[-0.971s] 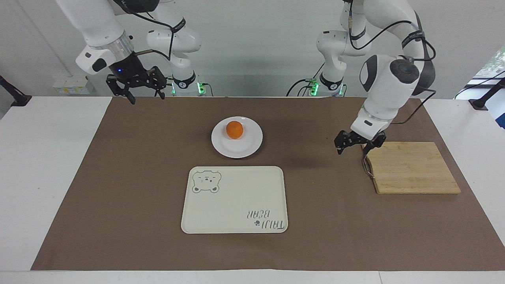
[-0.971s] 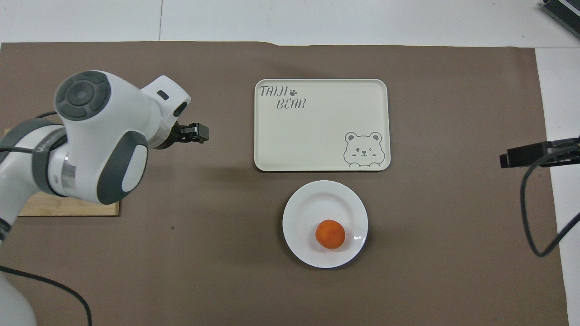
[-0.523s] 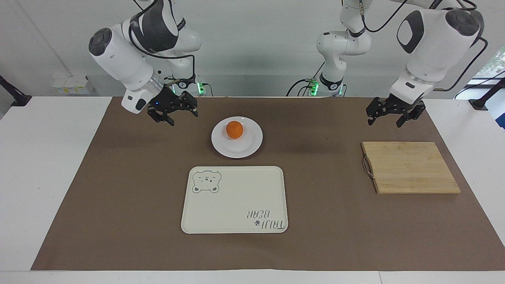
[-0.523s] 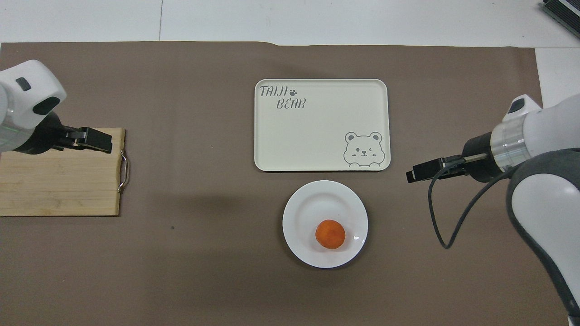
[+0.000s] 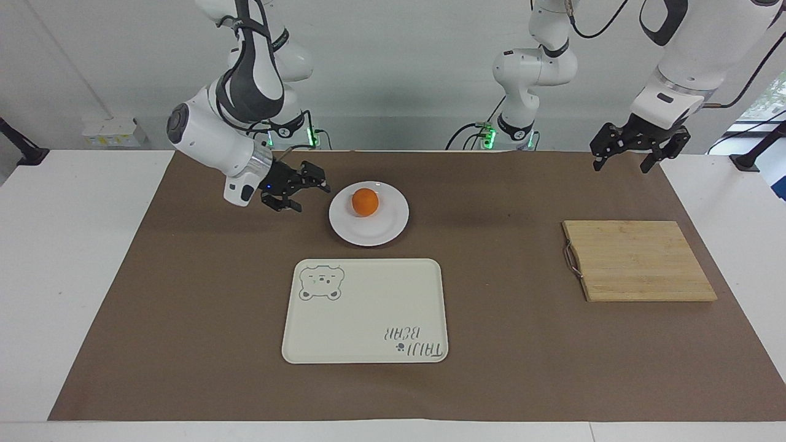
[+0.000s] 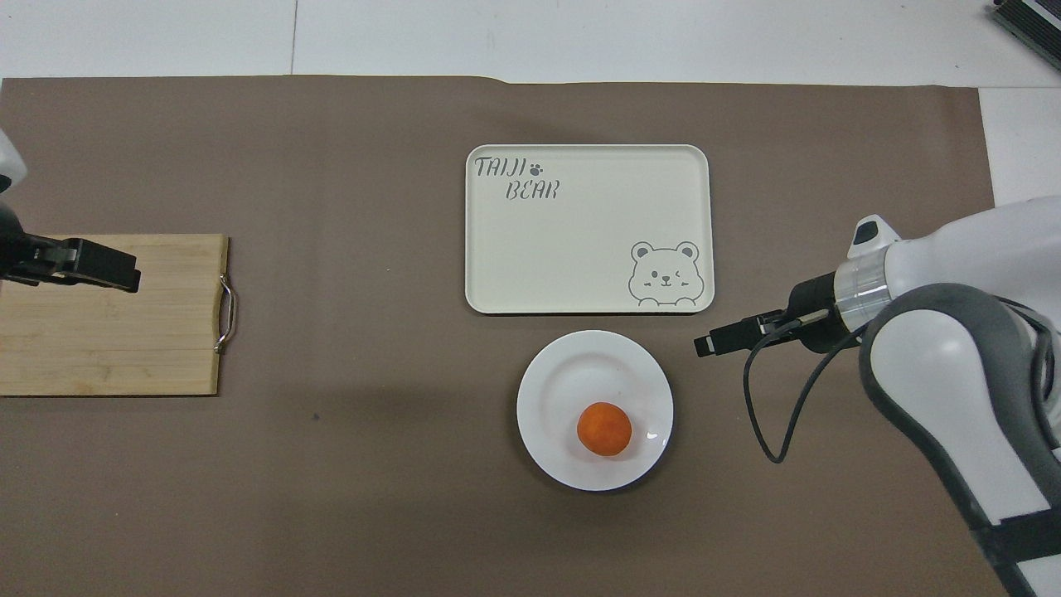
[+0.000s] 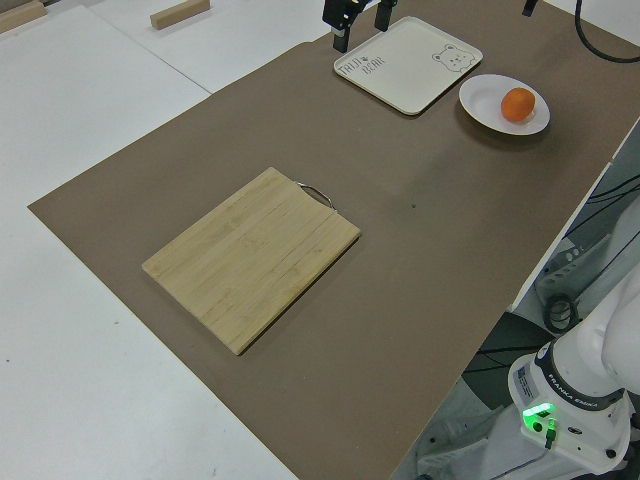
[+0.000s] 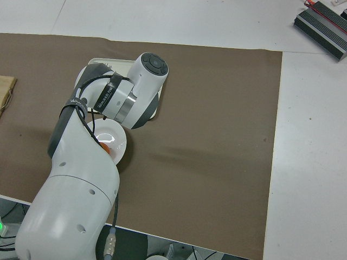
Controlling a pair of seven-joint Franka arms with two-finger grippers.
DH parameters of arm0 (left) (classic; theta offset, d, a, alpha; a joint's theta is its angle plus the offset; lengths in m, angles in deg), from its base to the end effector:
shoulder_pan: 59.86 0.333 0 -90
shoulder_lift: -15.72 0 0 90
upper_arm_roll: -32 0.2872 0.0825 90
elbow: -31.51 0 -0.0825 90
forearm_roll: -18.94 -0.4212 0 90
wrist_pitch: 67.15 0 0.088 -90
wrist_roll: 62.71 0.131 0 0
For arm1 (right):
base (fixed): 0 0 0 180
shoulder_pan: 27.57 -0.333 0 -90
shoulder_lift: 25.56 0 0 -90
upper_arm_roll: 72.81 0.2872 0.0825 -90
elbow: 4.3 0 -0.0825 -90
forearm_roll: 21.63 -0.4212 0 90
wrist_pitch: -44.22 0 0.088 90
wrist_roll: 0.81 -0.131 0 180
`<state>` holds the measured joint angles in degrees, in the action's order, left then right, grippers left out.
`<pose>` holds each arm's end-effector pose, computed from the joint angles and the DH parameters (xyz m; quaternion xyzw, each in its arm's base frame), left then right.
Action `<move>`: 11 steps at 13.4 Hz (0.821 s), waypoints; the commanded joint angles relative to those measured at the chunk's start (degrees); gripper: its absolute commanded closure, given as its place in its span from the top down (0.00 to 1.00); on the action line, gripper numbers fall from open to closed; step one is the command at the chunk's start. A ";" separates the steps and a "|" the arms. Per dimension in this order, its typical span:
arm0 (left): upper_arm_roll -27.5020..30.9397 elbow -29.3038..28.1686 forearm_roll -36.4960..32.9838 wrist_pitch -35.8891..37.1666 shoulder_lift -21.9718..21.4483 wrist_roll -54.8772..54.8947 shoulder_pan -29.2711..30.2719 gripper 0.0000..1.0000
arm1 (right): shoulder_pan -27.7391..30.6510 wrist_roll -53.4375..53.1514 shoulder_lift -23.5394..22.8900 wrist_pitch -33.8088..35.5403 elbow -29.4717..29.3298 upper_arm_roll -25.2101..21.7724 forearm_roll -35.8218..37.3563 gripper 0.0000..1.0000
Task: Place orange and plate with both arms
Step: 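Grasp the white plate rim with the right gripper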
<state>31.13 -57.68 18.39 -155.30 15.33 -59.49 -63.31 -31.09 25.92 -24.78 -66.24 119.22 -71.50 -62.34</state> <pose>0.5849 -0.0429 0.5801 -0.9978 0.0656 0.0056 0.0049 0.5407 0.1059 0.3349 -0.9395 -0.1036 0.0394 0.3243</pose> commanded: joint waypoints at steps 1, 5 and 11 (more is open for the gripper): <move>-0.44 0.95 -0.85 1.66 0.47 0.39 0.64 1.00 | 0.09 5.51 0.36 -4.06 5.93 0.01 -7.43 1.00; -0.62 1.04 -0.85 1.05 0.47 0.39 0.55 1.00 | 0.09 7.02 -2.19 -4.15 7.52 0.01 -11.39 1.00; -0.62 1.04 -0.85 1.05 0.47 0.39 0.55 1.00 | -0.52 13.70 -7.11 -8.01 11.12 0.01 -17.91 1.00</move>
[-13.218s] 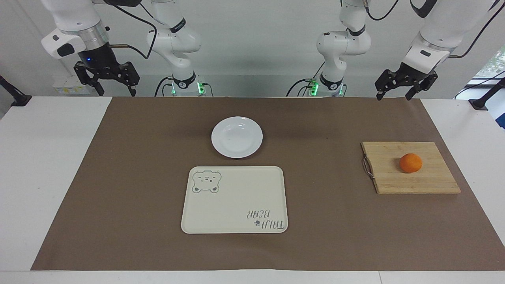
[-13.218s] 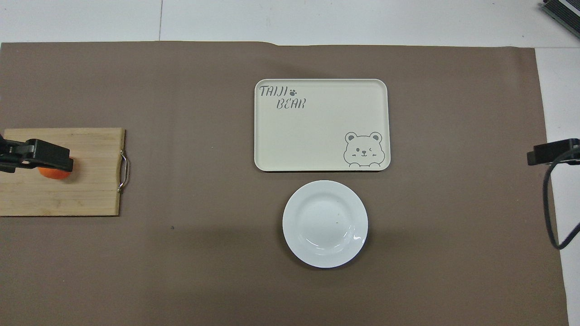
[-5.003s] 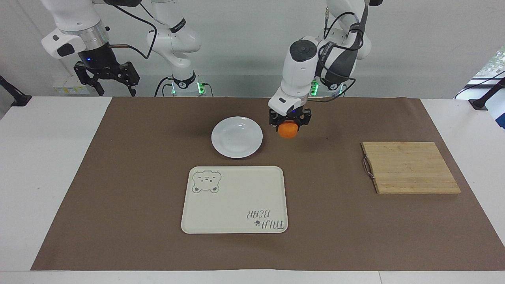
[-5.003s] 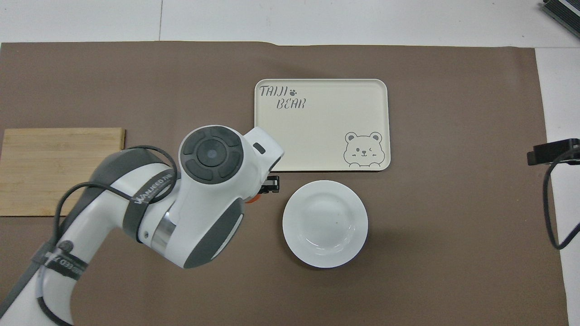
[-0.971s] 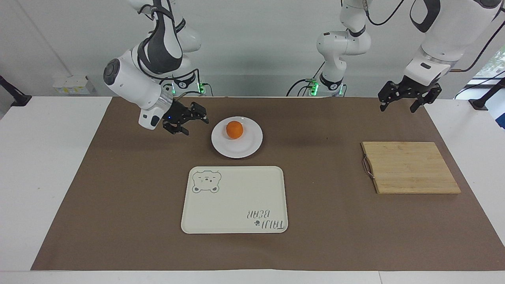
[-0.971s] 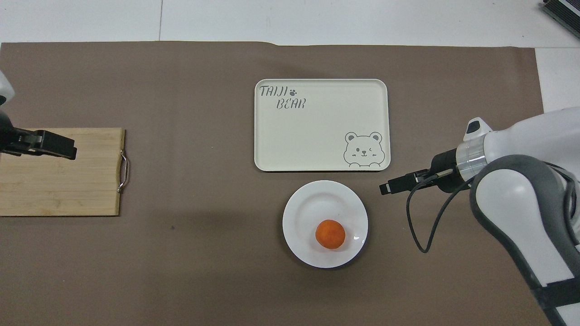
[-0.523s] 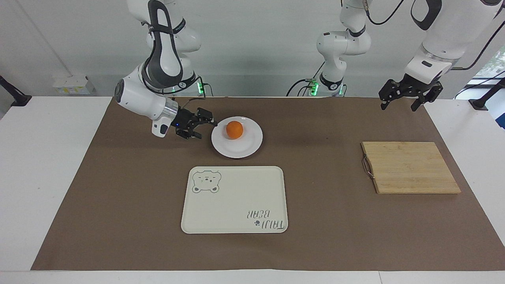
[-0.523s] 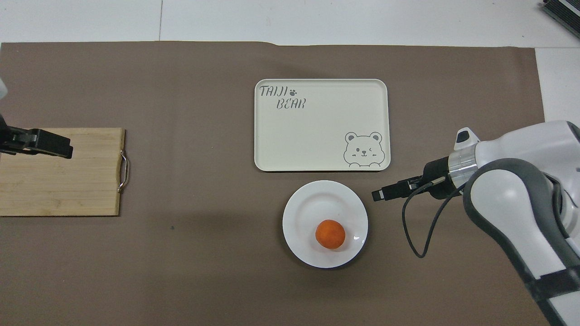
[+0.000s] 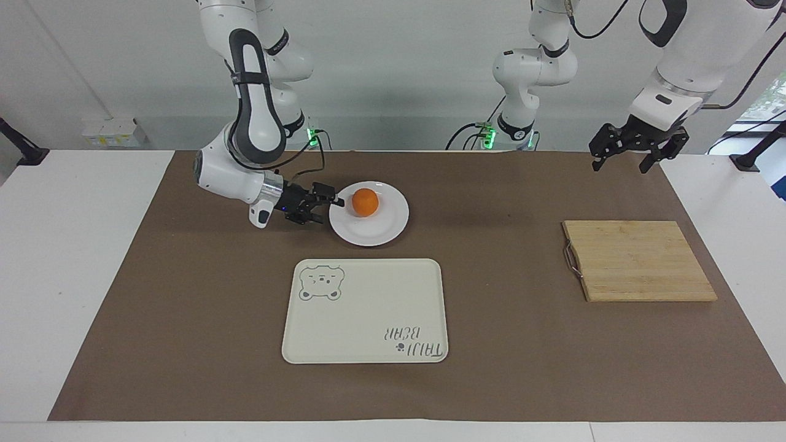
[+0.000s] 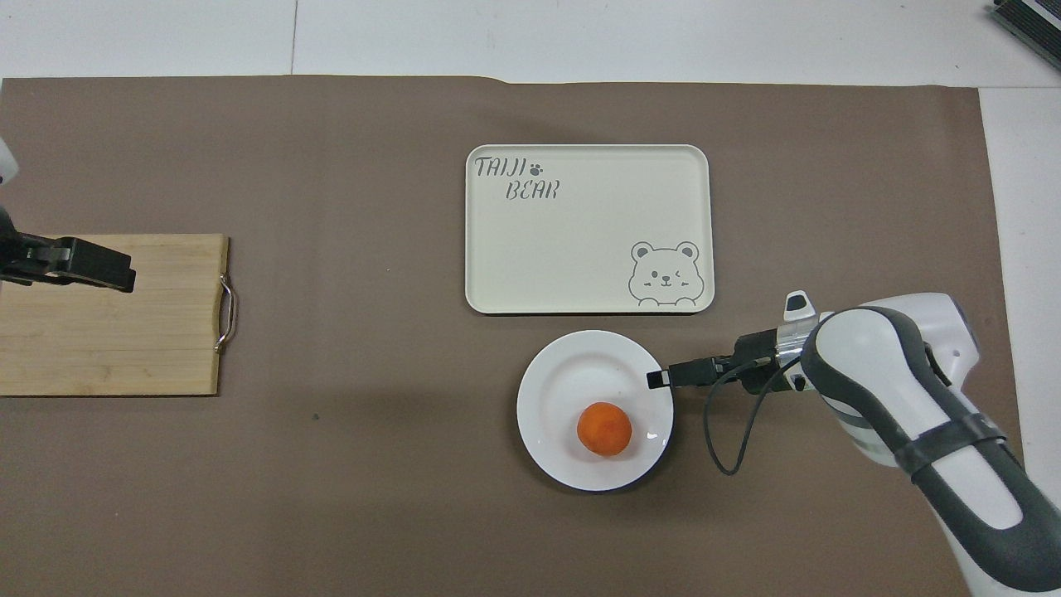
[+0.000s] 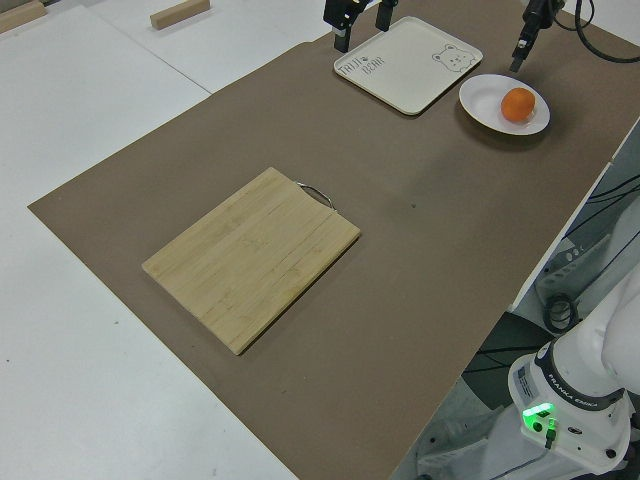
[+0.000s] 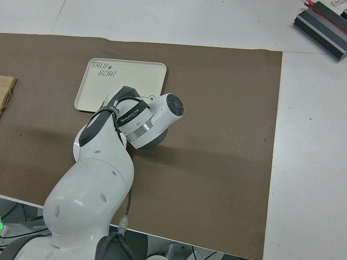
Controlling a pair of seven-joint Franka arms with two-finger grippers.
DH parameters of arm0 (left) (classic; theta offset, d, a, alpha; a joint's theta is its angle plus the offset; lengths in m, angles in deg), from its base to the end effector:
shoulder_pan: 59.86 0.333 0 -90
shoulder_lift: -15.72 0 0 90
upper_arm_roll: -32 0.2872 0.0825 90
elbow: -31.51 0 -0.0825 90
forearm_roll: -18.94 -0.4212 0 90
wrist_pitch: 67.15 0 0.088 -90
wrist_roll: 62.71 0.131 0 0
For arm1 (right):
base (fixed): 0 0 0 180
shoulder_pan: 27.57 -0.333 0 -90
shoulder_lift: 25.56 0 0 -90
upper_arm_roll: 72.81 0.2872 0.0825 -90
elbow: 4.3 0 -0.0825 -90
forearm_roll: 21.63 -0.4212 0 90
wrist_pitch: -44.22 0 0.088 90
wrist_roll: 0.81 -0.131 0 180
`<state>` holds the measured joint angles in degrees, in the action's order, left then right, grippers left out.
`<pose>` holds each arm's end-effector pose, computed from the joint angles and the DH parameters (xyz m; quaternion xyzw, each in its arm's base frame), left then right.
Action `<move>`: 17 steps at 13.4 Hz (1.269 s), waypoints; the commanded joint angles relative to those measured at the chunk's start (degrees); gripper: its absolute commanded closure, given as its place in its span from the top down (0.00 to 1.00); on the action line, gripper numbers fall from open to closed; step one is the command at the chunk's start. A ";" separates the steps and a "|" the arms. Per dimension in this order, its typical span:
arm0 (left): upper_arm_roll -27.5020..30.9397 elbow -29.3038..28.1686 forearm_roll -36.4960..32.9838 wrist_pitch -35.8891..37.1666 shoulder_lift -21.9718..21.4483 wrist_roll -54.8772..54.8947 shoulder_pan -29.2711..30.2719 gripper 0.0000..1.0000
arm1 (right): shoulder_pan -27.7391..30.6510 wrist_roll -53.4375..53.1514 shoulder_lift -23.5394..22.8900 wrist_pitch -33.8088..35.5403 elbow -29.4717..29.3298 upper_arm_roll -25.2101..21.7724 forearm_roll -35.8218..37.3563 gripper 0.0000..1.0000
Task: Place orange and plate with both arms
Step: 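Grasp the white plate rim with the right gripper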
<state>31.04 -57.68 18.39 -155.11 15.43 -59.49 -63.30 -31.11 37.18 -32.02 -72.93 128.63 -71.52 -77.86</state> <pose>0.5848 -0.0437 0.5788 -0.9978 0.0663 0.0082 0.0049 0.5016 0.1064 0.2107 -0.9118 -0.0442 0.0575 0.4043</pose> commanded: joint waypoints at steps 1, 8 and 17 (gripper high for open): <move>-0.53 1.04 -0.85 0.85 0.37 0.39 0.63 1.00 | -0.77 2.45 0.38 -1.50 2.24 0.03 -2.40 1.00; -0.53 1.04 -0.85 0.85 0.37 0.39 0.63 1.00 | -0.77 1.84 0.91 -0.36 5.50 0.03 -4.69 0.90; -0.53 1.04 -0.85 0.85 0.37 0.39 0.54 1.00 | -2.70 -5.38 0.30 -0.71 4.71 0.03 -4.69 0.00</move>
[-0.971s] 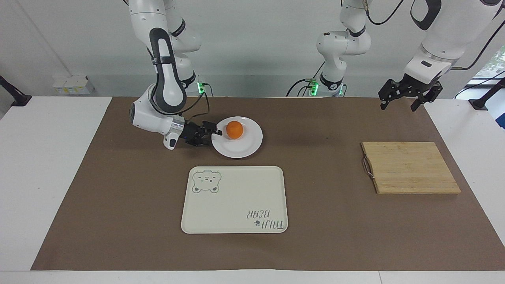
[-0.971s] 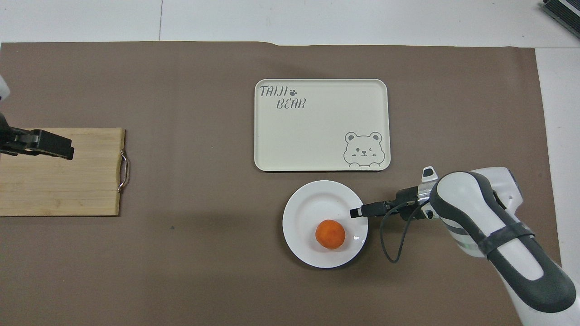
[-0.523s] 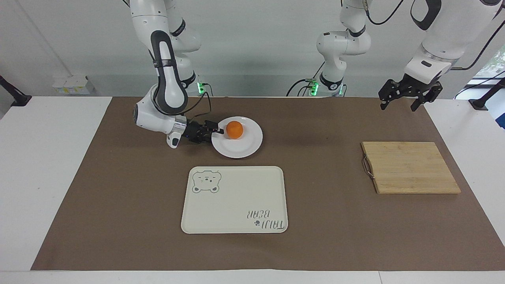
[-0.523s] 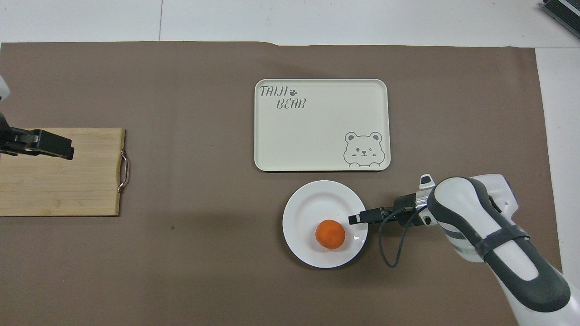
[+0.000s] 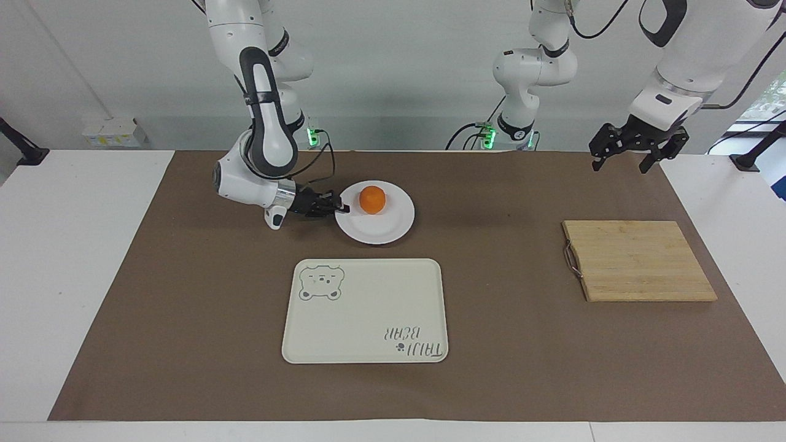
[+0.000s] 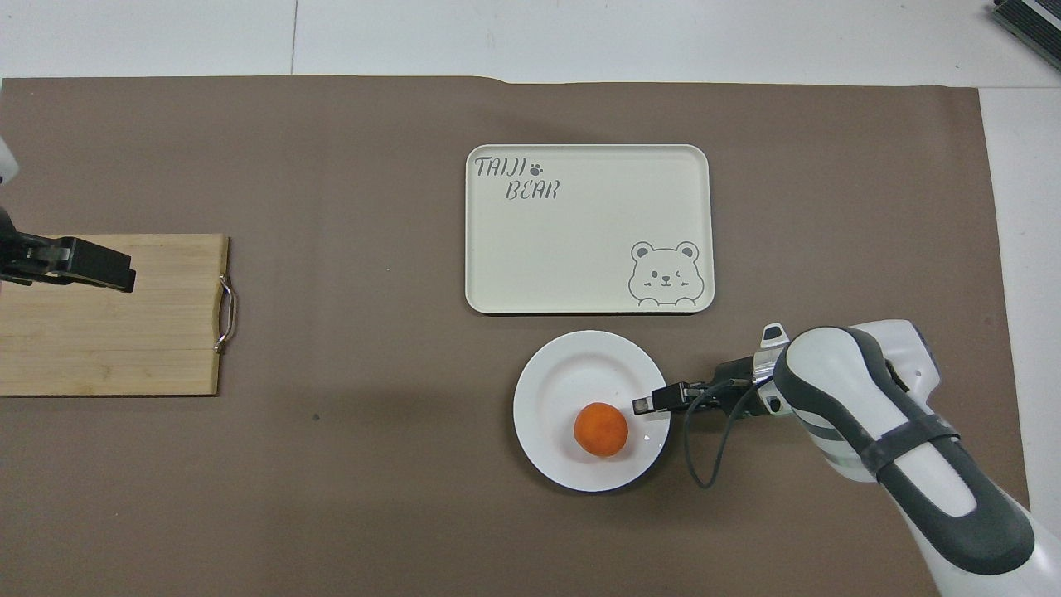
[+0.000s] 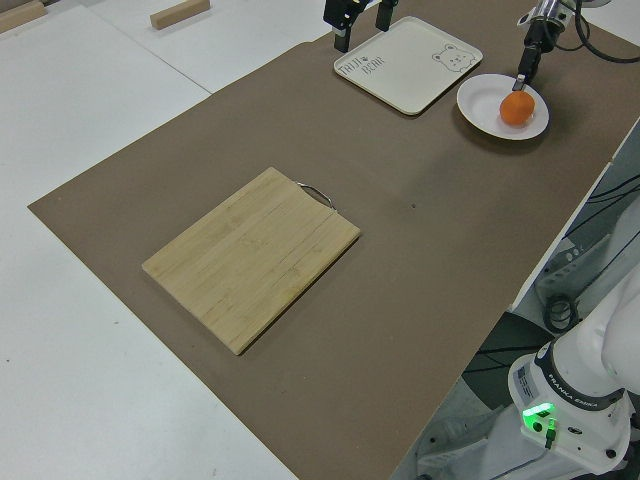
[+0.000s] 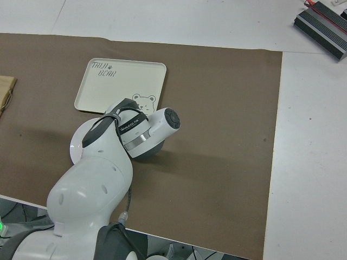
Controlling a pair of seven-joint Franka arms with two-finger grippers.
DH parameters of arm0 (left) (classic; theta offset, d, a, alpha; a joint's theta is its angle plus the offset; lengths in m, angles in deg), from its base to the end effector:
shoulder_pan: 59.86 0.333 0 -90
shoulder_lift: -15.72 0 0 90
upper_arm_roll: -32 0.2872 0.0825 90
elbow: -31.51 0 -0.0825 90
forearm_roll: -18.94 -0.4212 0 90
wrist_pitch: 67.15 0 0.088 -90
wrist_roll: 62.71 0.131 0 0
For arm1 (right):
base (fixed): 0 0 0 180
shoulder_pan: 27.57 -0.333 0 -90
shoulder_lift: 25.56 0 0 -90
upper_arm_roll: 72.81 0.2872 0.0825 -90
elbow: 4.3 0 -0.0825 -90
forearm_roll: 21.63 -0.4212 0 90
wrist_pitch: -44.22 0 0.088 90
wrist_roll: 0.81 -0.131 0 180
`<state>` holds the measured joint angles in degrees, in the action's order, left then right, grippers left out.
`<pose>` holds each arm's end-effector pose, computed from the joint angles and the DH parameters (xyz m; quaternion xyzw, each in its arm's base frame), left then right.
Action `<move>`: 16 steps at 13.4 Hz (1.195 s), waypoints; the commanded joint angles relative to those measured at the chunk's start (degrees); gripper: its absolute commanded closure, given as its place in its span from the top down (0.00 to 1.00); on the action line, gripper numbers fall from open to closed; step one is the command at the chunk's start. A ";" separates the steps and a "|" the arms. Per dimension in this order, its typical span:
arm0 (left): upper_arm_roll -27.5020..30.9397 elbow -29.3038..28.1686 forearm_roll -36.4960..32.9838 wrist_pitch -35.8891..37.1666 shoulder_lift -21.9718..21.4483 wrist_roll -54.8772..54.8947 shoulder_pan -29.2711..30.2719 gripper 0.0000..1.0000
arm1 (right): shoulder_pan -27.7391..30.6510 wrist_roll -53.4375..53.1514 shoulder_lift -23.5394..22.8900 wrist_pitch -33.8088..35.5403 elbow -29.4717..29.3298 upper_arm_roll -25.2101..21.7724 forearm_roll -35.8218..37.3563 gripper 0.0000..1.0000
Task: Place orange and plate with both arms
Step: 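Slide the plate with the orange onto the bear tray with the right gripper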
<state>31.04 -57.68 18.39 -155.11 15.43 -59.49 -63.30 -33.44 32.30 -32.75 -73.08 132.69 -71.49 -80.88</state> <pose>0.5848 -0.0437 0.5788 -0.9978 0.0663 0.0082 0.0049 0.4686 0.1253 0.1797 -0.9042 0.0116 0.1130 0.4116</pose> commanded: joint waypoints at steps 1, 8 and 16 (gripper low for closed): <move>-0.53 1.04 -0.85 0.85 0.37 0.39 0.63 1.00 | -0.37 -0.15 0.86 -0.22 0.21 0.00 -1.75 0.00; -0.53 1.04 -0.85 0.85 0.37 0.39 0.63 1.00 | -0.37 6.00 -1.77 1.19 -5.50 0.18 -8.85 0.00; -0.53 1.04 -0.85 0.85 0.37 0.39 0.63 1.00 | -0.11 -0.74 -9.32 0.49 -20.51 0.00 -11.33 0.00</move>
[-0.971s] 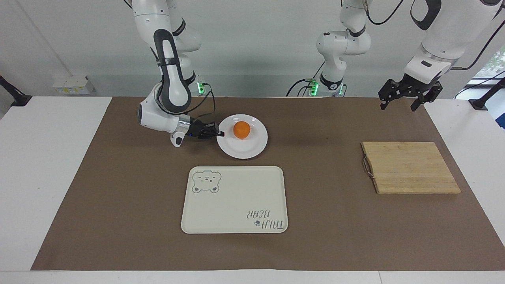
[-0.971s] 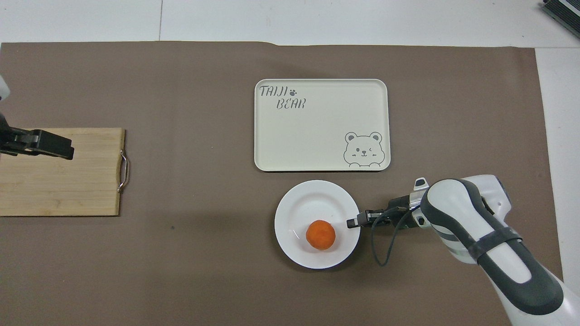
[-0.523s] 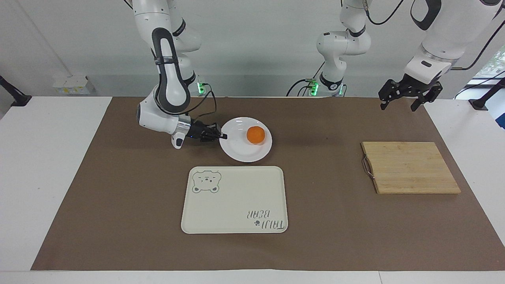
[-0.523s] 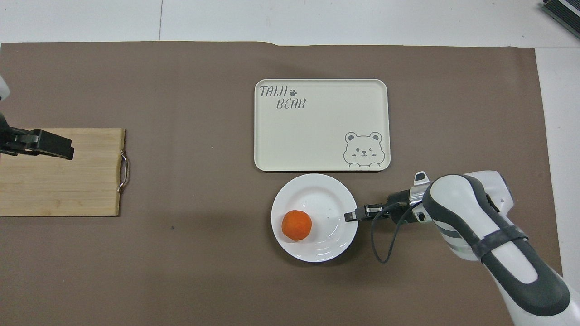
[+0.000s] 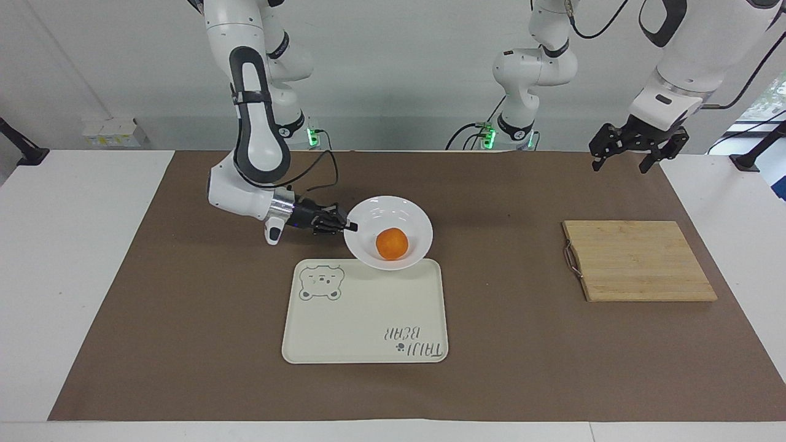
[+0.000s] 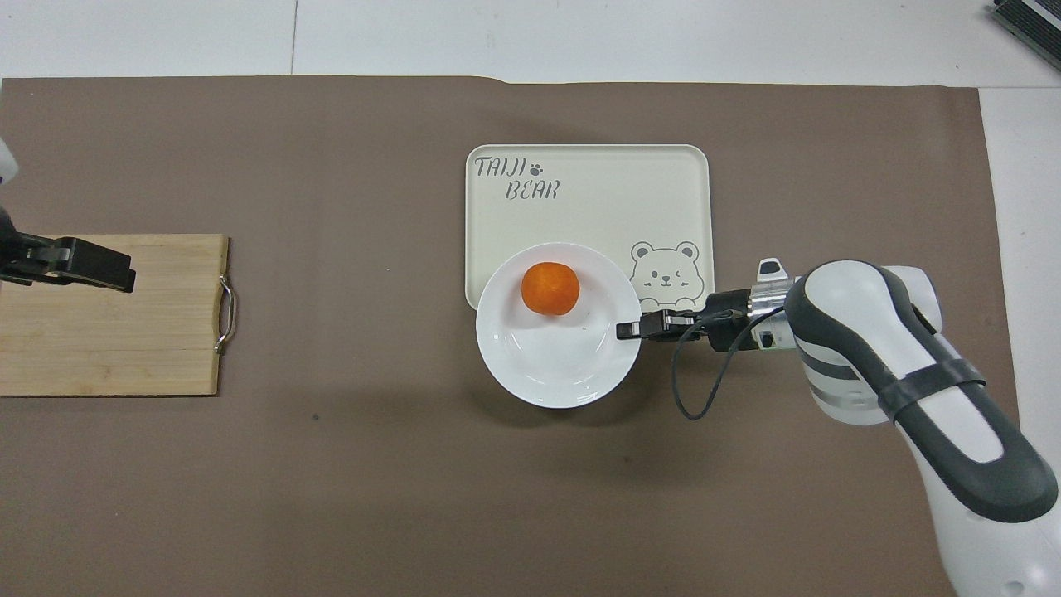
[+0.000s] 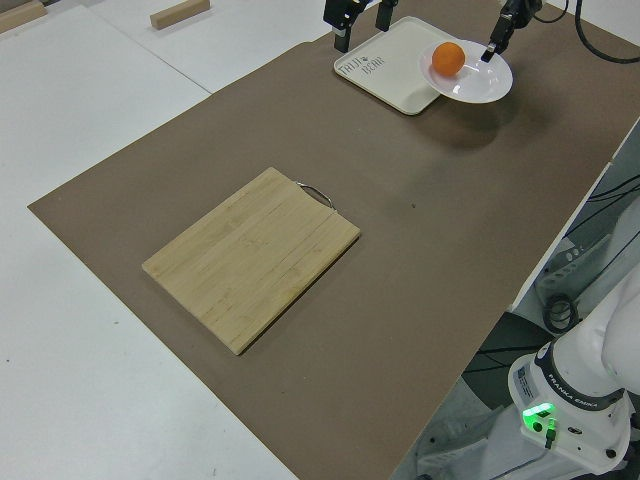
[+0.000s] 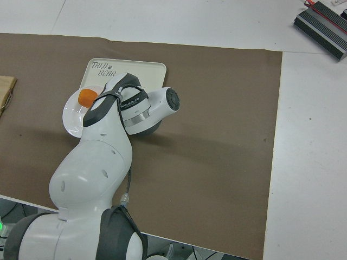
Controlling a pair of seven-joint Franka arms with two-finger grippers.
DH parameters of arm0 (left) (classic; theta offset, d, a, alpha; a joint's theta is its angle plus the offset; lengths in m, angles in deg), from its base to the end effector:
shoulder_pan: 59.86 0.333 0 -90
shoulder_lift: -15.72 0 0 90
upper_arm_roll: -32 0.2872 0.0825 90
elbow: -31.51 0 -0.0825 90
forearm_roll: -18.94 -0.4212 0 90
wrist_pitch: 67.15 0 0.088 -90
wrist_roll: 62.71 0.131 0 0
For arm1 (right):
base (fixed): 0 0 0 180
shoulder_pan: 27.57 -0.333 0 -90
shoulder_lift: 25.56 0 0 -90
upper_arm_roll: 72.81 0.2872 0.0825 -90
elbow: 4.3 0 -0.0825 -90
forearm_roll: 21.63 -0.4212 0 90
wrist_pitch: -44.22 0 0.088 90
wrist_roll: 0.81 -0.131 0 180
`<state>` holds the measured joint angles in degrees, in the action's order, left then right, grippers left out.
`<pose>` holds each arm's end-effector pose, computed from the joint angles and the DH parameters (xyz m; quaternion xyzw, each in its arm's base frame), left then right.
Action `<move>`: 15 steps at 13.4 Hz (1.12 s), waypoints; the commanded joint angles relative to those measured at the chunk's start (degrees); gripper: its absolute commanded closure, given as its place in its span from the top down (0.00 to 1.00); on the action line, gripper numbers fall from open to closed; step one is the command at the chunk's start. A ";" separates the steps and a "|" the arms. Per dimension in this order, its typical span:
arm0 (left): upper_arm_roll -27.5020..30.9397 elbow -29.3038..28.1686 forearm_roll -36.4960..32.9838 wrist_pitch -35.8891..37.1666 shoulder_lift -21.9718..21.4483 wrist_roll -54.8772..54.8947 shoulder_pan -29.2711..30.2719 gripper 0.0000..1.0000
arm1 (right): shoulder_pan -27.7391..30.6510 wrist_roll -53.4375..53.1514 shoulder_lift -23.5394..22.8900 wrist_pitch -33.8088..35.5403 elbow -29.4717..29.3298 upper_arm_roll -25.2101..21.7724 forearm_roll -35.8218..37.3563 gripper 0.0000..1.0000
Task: Place orange and plate with both arms
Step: 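Slide the plate with the orange onto the bear tray with the right gripper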
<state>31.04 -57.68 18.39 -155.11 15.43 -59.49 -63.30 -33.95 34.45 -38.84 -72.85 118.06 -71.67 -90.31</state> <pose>0.5848 -0.0437 0.5788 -0.9978 0.0663 0.0082 0.0049 0.5620 0.1463 0.2323 -0.8796 0.0145 0.0206 0.4750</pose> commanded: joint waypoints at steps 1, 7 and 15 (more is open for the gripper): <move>-0.53 1.04 -0.85 0.85 0.37 0.39 0.63 1.00 | 0.31 -4.82 -4.20 -0.26 -8.34 0.18 -1.47 0.00; -0.53 1.04 -0.85 0.85 0.37 0.39 0.63 1.00 | 0.40 -13.45 -13.07 -4.58 -21.01 0.18 -0.15 0.00; -0.53 1.04 -0.85 0.85 0.37 0.39 0.63 1.00 | 3.03 -11.62 -18.00 -4.57 -24.62 0.10 5.83 0.00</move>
<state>31.04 -57.68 18.39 -155.11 15.43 -59.49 -63.30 -32.20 22.43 -55.58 -77.82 95.03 -72.07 -85.52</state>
